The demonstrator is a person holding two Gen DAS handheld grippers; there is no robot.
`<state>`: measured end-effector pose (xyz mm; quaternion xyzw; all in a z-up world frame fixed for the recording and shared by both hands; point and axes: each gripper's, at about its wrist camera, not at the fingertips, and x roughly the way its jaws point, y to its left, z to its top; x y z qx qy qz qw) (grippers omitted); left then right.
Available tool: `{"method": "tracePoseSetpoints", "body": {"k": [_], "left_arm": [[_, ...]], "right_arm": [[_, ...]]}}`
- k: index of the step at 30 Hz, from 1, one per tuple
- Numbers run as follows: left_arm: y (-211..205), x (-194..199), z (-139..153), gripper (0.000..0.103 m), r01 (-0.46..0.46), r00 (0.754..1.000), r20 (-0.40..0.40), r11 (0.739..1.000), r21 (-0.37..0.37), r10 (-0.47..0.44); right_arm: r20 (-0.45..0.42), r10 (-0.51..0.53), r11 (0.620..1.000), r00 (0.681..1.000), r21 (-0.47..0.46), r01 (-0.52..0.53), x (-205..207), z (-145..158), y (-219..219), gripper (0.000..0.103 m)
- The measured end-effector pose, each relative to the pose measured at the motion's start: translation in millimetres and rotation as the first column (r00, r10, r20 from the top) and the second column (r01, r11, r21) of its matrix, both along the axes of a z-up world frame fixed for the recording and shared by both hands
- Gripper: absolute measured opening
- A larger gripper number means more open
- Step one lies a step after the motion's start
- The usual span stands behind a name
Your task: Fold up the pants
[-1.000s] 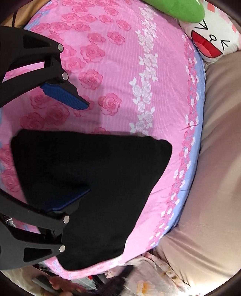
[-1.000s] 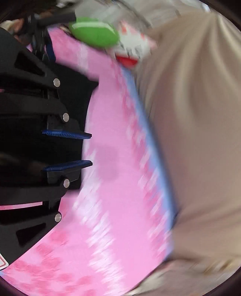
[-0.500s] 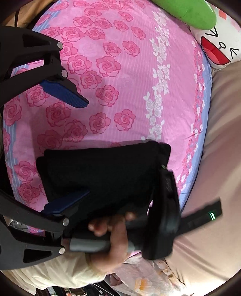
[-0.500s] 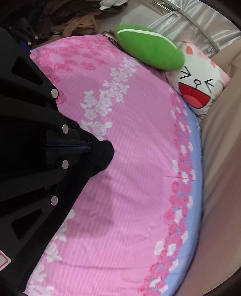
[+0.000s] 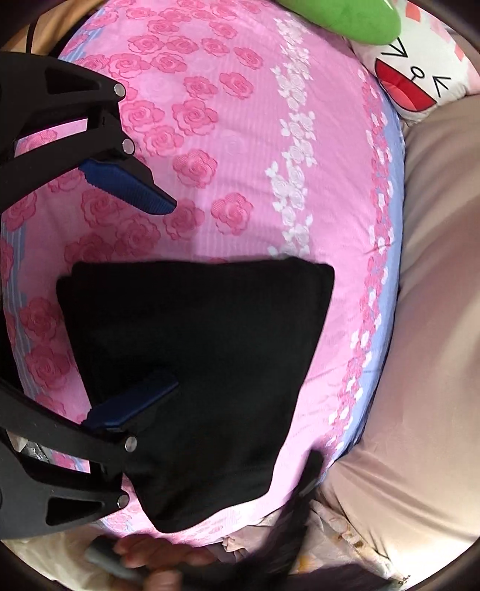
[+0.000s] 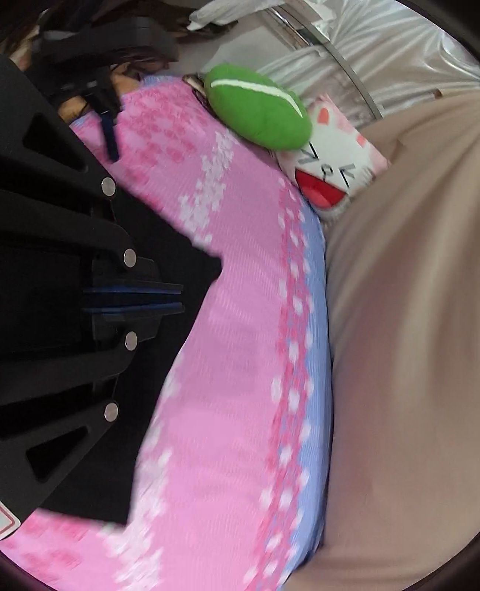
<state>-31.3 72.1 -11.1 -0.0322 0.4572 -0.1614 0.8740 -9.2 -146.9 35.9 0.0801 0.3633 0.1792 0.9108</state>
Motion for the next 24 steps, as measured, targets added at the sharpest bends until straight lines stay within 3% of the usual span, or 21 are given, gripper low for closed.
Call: {"method": "tracePoseSetpoints", "body": {"k": [5,6,12,14,16,21,22,23,24], "left_arm": [[-22,1,0,0.088,0.024,1.0,0.003,0.999,0.034,-0.024],[-28,2,-1,0.088,0.031,1.0,0.0,0.999,0.04,-0.031],[-47,-3,-4,0.091,-0.001,1.0,0.02,0.993,0.122,-0.002],[-46,-4,-2,0.091,-0.013,1.0,0.023,0.992,0.123,0.011],[-46,-6,-1,0.091,-0.022,0.999,0.026,0.992,0.127,0.019],[-49,-9,4,0.091,-0.031,0.999,0.042,0.99,0.14,0.026],[-50,-10,5,0.091,-0.031,0.999,0.046,0.989,0.144,0.025],[-51,-11,6,0.091,-0.029,0.998,0.052,0.989,0.146,0.021],[-54,-13,9,0.091,-0.02,0.998,0.064,0.989,0.146,0.011]], "right_arm": [[-0.079,-0.212,0.976,0.974,0.028,0.215,-58,-29,-84,0.04],[-0.102,-0.233,0.97,0.967,0.044,0.238,-68,-37,-96,0.04],[-0.167,-0.219,0.959,0.961,0.143,0.244,-91,-64,-113,0.041],[-0.156,-0.201,0.961,0.967,0.161,0.226,-97,-64,-112,0.055],[-0.149,-0.187,0.966,0.971,0.15,0.209,-99,-66,-107,0.059],[-0.128,-0.17,0.974,0.977,0.126,0.186,-99,-73,-99,0.061],[-0.123,-0.165,0.975,0.979,0.132,0.181,-97,-74,-98,0.055],[-0.122,-0.153,0.977,0.981,0.131,0.169,-95,-74,-97,0.04],[-0.128,-0.14,0.98,0.982,0.126,0.156,-92,-75,-96,0.035]]}}
